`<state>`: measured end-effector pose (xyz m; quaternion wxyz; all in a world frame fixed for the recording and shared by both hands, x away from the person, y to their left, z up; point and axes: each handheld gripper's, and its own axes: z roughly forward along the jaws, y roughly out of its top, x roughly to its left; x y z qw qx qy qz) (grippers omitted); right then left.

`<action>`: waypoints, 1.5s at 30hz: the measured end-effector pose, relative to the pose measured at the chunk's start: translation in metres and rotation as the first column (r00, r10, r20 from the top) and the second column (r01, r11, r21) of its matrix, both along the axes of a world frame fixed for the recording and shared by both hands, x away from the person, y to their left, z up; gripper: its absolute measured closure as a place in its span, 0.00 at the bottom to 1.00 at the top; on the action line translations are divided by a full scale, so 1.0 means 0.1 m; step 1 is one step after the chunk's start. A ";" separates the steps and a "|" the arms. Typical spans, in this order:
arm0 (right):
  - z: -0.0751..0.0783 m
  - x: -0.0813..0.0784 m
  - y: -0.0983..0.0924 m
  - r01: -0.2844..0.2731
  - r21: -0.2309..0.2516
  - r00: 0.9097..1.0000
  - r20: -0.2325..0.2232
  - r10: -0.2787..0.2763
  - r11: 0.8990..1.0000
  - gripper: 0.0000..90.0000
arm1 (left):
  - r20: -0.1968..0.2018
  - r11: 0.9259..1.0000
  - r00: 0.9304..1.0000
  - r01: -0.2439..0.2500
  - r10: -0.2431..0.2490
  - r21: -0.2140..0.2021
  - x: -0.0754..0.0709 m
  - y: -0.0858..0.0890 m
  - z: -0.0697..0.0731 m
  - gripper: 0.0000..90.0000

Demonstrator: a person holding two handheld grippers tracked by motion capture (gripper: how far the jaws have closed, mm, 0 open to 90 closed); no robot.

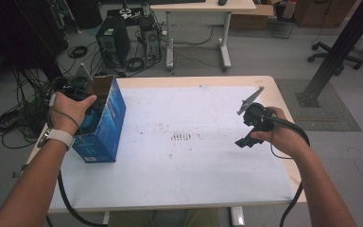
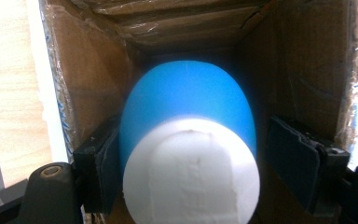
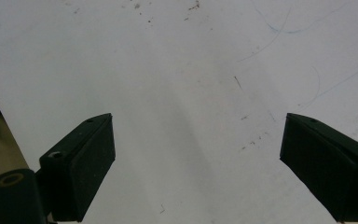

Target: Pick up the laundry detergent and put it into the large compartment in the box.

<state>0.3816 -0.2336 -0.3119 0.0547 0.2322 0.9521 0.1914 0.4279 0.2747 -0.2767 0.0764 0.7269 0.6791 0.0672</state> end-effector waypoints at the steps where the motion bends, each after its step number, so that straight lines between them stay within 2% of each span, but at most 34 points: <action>1: 0.00 0.00 0.00 -0.003 -0.002 1.000 0.000 0.003 1.000 0.11 | -0.003 1.000 1.000 0.000 0.000 -0.001 0.00 0.00 0.00 0.26; 9: 0.00 0.00 0.01 -0.005 -0.002 1.000 -0.001 0.005 1.000 0.11 | -0.021 1.000 1.000 0.001 -0.001 -0.008 -0.01 -0.01 0.04 0.26; 17: 0.00 -0.01 0.01 -0.008 0.001 1.000 -0.001 0.008 1.000 0.11 | -0.023 1.000 1.000 0.004 -0.005 -0.014 -0.02 -0.02 0.08 0.26; 20: 0.00 -0.01 0.01 -0.010 0.002 1.000 -0.001 0.010 1.000 0.11 | -0.023 1.000 1.000 0.005 -0.005 -0.019 -0.04 -0.02 0.12 0.19; 21: 0.00 -0.02 0.02 -0.008 0.002 1.000 -0.002 0.008 1.000 0.11 | -0.022 1.000 1.000 0.006 -0.007 -0.019 -0.04 -0.02 0.14 0.19; 29: 0.02 -0.02 0.05 -0.017 0.003 1.000 0.001 0.017 1.000 0.11 | -0.012 1.000 1.000 0.013 -0.013 0.007 -0.07 -0.03 0.24 0.14; 34: 0.03 -0.03 0.05 -0.019 0.003 1.000 0.003 0.019 1.000 0.11 | -0.008 1.000 1.000 0.016 -0.016 0.005 -0.10 -0.02 0.29 0.14; 45: 0.07 -0.07 0.04 -0.019 0.003 1.000 0.010 0.019 1.000 0.11 | -0.001 0.999 1.000 0.013 -0.013 0.029 -0.14 -0.03 0.43 0.13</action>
